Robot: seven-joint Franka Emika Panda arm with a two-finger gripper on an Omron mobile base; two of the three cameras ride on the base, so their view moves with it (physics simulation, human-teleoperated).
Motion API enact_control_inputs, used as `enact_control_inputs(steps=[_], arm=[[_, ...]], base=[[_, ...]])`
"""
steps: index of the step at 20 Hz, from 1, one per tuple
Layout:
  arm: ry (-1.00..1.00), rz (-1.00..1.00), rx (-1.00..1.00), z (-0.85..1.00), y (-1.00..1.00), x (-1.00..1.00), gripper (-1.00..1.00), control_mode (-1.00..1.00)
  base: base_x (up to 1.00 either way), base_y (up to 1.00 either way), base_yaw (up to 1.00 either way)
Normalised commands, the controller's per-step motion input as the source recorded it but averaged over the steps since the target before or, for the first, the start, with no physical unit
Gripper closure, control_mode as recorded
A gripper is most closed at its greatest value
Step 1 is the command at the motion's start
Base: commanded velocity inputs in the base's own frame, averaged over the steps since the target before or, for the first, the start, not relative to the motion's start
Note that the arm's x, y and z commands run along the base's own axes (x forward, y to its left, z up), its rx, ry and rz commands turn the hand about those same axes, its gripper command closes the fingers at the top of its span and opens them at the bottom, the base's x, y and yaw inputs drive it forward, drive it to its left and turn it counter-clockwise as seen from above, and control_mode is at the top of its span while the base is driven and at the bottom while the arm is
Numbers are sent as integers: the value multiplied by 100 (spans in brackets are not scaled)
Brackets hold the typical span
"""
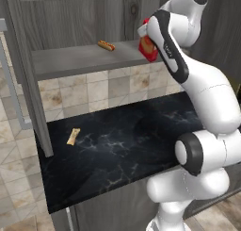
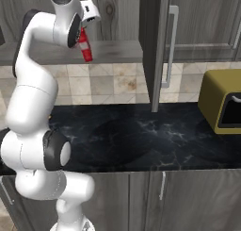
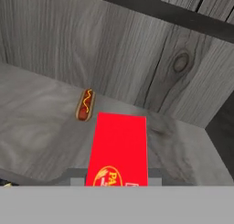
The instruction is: Pick the bar and boxed food from the counter and place them in the cabinets closest to them.
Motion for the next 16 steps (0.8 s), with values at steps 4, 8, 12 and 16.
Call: enact_control_inputs(steps=[4, 8, 12, 16], arm=[[1, -1, 1, -9, 1, 45, 100, -100], [0, -1, 2, -6, 0, 46, 100, -100], [0, -1, 1, -7, 1, 46, 100, -100], [0, -1, 1, -7, 3, 47, 100, -100]], base=[[0, 0, 0], [0, 0, 0], [0, 0, 0], [0, 0, 0]])
